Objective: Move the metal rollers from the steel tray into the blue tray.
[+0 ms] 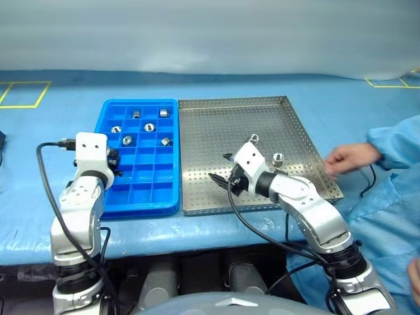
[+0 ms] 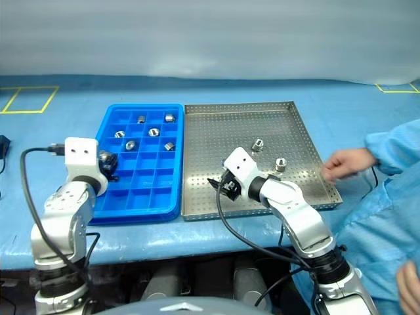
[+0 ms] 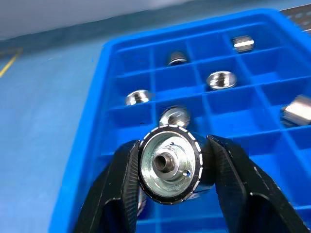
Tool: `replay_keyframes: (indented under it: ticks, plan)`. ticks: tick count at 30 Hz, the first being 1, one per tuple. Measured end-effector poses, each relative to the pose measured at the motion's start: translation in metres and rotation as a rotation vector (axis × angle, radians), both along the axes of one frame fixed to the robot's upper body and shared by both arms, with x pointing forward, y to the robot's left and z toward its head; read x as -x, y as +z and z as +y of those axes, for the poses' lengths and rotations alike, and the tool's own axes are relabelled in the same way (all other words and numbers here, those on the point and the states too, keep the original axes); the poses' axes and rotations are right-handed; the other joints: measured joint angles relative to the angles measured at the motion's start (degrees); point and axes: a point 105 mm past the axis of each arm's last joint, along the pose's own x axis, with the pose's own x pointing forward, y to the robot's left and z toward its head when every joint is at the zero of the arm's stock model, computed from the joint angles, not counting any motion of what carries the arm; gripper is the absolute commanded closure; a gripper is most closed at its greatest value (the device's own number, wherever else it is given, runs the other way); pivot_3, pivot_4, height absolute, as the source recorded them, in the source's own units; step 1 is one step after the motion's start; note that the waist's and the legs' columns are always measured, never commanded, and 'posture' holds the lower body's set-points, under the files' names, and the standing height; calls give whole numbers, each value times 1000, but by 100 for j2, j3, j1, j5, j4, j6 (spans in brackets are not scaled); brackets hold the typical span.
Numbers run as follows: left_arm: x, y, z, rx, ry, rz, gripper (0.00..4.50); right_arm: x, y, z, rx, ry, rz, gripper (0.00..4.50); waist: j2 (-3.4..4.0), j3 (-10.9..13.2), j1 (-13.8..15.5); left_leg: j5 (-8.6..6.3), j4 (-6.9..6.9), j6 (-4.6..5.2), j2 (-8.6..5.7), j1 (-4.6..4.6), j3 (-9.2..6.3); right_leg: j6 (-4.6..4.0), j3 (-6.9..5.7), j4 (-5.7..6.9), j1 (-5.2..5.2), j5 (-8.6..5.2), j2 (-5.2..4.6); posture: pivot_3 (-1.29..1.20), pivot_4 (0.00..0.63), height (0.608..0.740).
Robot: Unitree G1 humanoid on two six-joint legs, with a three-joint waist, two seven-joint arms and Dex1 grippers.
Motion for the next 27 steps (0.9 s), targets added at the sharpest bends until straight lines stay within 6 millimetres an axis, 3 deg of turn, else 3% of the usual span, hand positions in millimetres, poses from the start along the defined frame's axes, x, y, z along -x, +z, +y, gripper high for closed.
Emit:
replay_keyframes:
  ticks: [6,13,20,24,27]
  plan:
    - [33,-12,0,28,54,56,2639,-2,-1,0,9,0,3,840,-1,0,32,-1,-4,-1,3,0,-2,-11,-12,0,-2,-4,-6,51,150,740]
    - [58,-24,0,73,103,111,2639,-3,-4,-1,22,-6,11,840,-2,0,36,-1,-4,-3,4,0,-6,-17,-23,0,-2,-6,-9,58,150,740]
    - [61,-33,-5,76,55,154,322,-3,-5,0,17,-19,18,840,-2,0,34,-2,-5,-4,4,-1,-8,-21,-29,-2,-5,-8,-14,30,150,740]
    - [47,-20,-14,100,6,79,322,-5,-5,-2,19,-38,17,840,-2,0,35,-2,-4,-4,3,-4,-9,-22,-39,-2,-5,-8,-23,9,150,740]
    - [24,11,-41,170,-158,-102,322,-7,-5,-8,20,-73,19,840,-2,0,37,-2,-5,-4,-4,-6,-8,-23,-46,-3,-4,-7,-37,-3,150,740]
